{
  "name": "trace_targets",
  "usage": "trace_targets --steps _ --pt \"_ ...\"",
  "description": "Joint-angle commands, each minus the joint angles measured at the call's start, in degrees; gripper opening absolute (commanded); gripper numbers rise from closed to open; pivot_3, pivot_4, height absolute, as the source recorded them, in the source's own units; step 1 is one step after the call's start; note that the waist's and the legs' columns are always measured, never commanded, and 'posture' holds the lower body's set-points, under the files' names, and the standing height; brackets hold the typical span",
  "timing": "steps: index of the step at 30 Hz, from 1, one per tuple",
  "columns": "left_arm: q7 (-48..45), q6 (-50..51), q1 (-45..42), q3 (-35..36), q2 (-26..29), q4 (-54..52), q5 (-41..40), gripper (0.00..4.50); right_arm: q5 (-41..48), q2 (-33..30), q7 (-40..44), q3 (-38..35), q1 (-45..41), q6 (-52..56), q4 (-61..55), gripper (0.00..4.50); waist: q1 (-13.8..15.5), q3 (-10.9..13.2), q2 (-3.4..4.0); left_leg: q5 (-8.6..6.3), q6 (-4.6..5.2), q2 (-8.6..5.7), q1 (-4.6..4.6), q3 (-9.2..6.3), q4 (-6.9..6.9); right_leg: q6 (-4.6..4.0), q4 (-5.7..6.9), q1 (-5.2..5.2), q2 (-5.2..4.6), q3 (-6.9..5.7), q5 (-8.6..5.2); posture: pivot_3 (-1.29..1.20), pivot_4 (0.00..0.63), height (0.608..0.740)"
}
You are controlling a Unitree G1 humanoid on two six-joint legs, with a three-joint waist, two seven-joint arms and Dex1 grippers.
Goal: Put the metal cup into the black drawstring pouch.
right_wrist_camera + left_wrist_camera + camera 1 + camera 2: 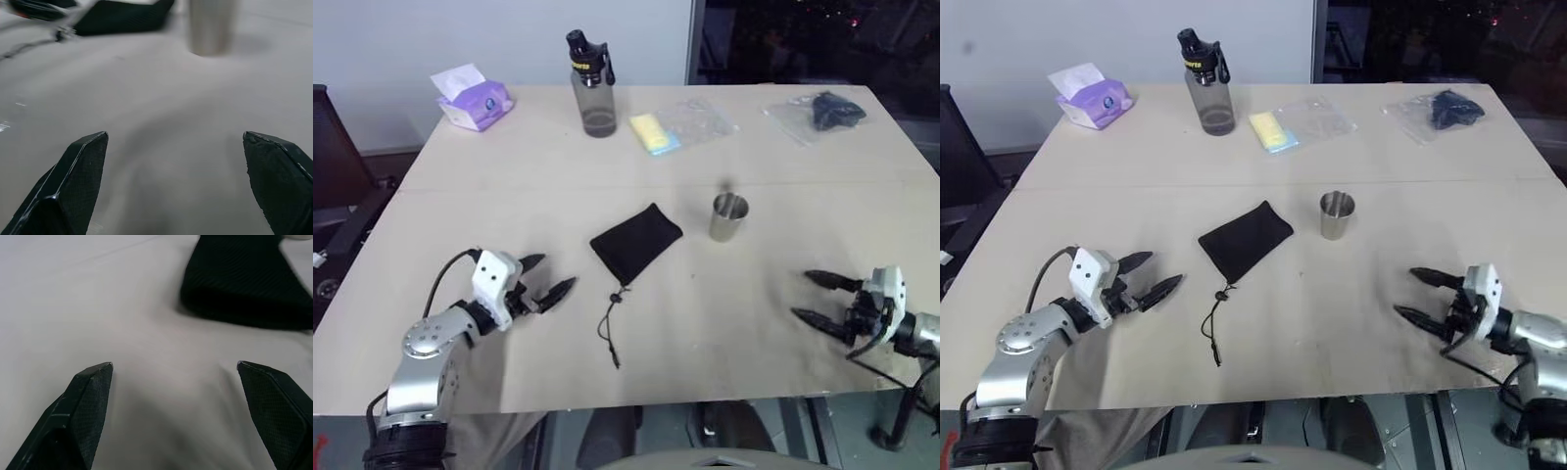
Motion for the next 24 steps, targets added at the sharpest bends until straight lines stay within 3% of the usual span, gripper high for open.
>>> trace_targets --steps 1,9,15,24 --pt "-0.95 -3.16 -2.13 -1.41 2.5 -2.15 2.93 4.22 2.44 1.48 -1.35 0.43 3.63 0.29 -9.78 4.47 -0.02 0.0 0.01 0.0 0.0 0.02 0.01 0.03 0.0 0.05 0.0 0.0 -0.01 0.01 -0.03 0.0 0.15 0.74" --pt "-4.05 -16.09 -13.96 -10.11 8.72 7.88 15.39 4.22 1.78 4.2 -4.62 4.24 8.43 -0.25 -20.7 4.47 -0.09 0.01 0.04 0.0 0.0 0.01 0.02 0.08 0.0 0.14 -0.01 0.0 -0.03 0.03 -0.09 0.0 0.15 0.74" --pt "-1.88 -24.36 -24.6 -15.31 6.12 17.3 20.98 4.22 1.54 5.15 -7.6 4.7 7.89 -0.64 -20.94 4.47 0.64 0.03 0.02 0.0 0.0 -0.08 -0.02 -0.02 0.0 0.07 -0.02 -0.01 0.01 -0.08 -0.04 0.0 0.15 0.74" --pt "-5.11 -30.0 -30.76 -20.9 4.31 25.4 23.03 4.22 1.09 5.58 -10.28 4.59 9.16 -1.33 -21.59 4.47 0.8 0.03 0.02 0.0 0.0 -0.1 -0.05 -0.02 0.0 -0.03 -0.01 -0.02 0.03 -0.07 0.03 0.0 0.15 0.74"
